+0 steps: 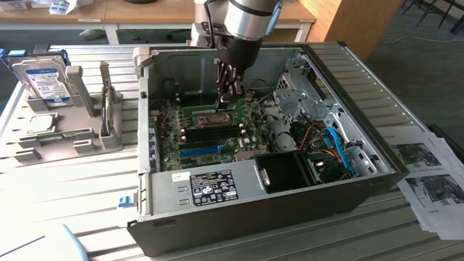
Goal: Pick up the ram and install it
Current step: 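Insert the ram into the slot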
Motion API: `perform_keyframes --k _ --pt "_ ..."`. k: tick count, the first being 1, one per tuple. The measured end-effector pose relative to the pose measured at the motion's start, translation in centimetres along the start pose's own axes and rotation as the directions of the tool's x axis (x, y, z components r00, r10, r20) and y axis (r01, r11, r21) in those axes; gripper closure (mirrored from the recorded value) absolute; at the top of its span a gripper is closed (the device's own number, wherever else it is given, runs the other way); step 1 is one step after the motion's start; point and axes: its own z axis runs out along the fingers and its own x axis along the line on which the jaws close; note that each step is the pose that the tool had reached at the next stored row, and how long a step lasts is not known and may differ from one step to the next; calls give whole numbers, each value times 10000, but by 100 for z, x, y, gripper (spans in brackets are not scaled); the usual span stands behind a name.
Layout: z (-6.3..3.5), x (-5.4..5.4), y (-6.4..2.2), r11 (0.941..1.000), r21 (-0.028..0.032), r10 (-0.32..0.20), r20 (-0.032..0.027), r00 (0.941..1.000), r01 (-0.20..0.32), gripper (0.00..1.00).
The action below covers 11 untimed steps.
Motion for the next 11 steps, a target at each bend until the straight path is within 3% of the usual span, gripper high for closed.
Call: perform_keyframes --k 5,11 --pt "60 -1 -9 10000 0 1 1 10000 -1 89" --pt "59 -1 -16 10000 0 3 -2 10000 -3 89"
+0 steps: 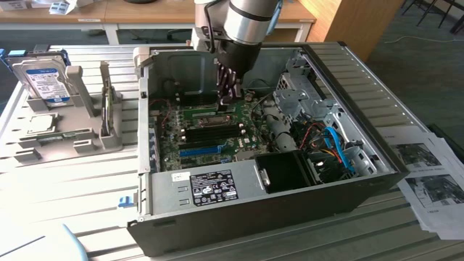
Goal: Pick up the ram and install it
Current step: 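Insert the ram into the slot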
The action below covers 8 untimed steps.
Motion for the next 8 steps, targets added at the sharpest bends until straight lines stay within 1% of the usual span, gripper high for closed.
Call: perform_keyframes --k 4,8 --pt "-6 0 -41 10000 0 -2 -1 10000 2 89" --pt "-7 1 -44 10000 0 -1 0 10000 1 89"
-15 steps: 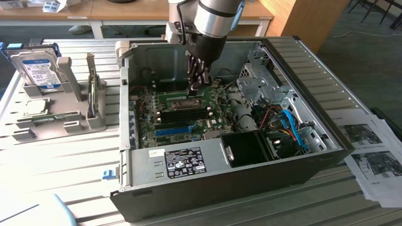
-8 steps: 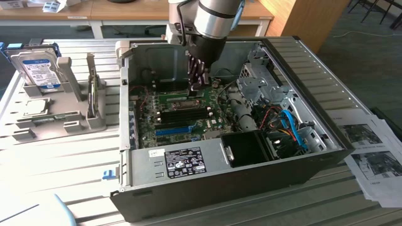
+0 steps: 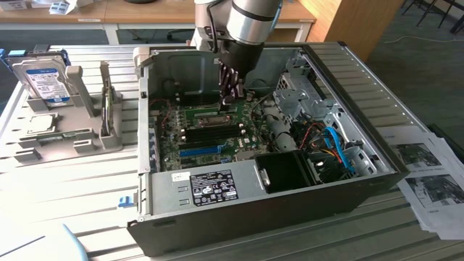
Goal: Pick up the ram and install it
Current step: 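Insert the ram into the slot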
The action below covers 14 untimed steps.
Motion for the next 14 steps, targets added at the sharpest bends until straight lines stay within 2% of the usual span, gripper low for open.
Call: perform_keyframes --k 4,6,14 --pt "0 31 -2 10000 0 -1 0 10000 1 89" --pt "2 138 -5 10000 1 -1 0 10000 1 89" --pt "23 139 -8 10000 0 0 -3 10000 0 89"
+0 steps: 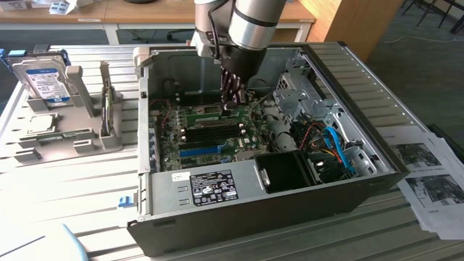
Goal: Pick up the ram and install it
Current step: 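Insert the ram into the slot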
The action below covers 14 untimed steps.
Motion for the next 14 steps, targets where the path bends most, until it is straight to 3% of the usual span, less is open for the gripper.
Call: perform_keyframes --k 14 --pt "2 37 0 10000 1 -1 3 10000 1 89"
